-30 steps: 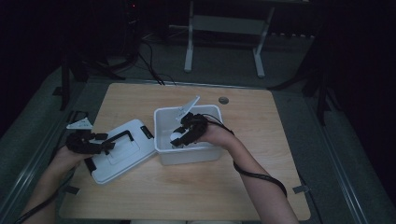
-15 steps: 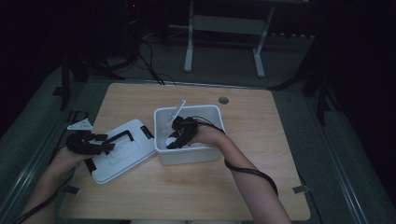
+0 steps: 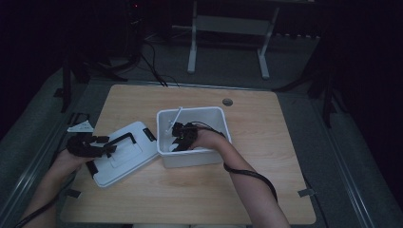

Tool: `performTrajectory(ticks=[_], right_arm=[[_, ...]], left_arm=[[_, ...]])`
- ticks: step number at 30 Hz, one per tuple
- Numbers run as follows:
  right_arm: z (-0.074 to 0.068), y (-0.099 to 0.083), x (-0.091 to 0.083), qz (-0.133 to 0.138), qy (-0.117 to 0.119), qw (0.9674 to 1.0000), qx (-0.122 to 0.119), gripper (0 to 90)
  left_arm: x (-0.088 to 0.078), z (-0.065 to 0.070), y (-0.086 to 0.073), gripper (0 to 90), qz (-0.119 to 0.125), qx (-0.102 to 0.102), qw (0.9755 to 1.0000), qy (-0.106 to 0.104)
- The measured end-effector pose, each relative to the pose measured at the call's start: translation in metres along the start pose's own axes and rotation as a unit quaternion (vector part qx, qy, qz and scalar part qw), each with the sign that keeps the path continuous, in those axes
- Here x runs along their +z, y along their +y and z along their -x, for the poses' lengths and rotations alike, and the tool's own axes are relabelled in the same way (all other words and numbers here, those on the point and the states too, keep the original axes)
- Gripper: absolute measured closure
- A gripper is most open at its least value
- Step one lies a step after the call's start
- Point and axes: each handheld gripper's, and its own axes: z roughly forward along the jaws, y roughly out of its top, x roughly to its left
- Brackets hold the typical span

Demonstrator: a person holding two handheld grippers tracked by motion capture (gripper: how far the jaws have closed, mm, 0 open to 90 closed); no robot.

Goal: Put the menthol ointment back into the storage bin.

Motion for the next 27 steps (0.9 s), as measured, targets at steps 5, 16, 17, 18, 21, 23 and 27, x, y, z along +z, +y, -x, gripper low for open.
performTrajectory(ticks=[5, 16, 17, 18, 21, 23, 27], right_arm=[[0.000, -0.002, -0.001, 0.000, -0.005, 1.0000, 0.002, 48.4], [0.004, -0.009, -0.035, 0.046, -0.041, 0.9977, 0.026, 33.3], [0.004, -0.012, -0.044, 0.064, -0.056, 0.9959, 0.033, 29.8], [0.004, -0.012, -0.044, 0.064, -0.056, 0.9959, 0.033, 29.8], [0.001, -0.017, -0.061, 0.095, -0.069, 0.9922, 0.042, 26.2], [0.000, -0.021, -0.073, 0.113, -0.084, 0.9885, 0.055, 22.6], [-0.003, -0.034, -0.097, 0.150, -0.114, 0.9787, 0.081, 17.7]], left_arm=[[0.000, 0.001, 0.001, 36.7, 0.000, 0.000, 1.0000, 0.000], [-0.001, 0.001, 0.003, 36.8, -0.004, -0.004, 1.0000, -0.005], [0.000, 0.001, 0.004, 36.8, -0.006, -0.004, 0.9999, -0.008], [0.000, 0.001, 0.004, 36.8, -0.006, -0.004, 0.9999, -0.008], [0.002, 0.001, 0.006, 38.9, -0.006, -0.005, 0.9999, -0.011], [0.003, 0.001, 0.007, 38.9, -0.010, -0.003, 0.9999, -0.008], [0.008, 0.002, 0.010, 39.1, -0.018, 0.001, 0.9998, -0.010]])
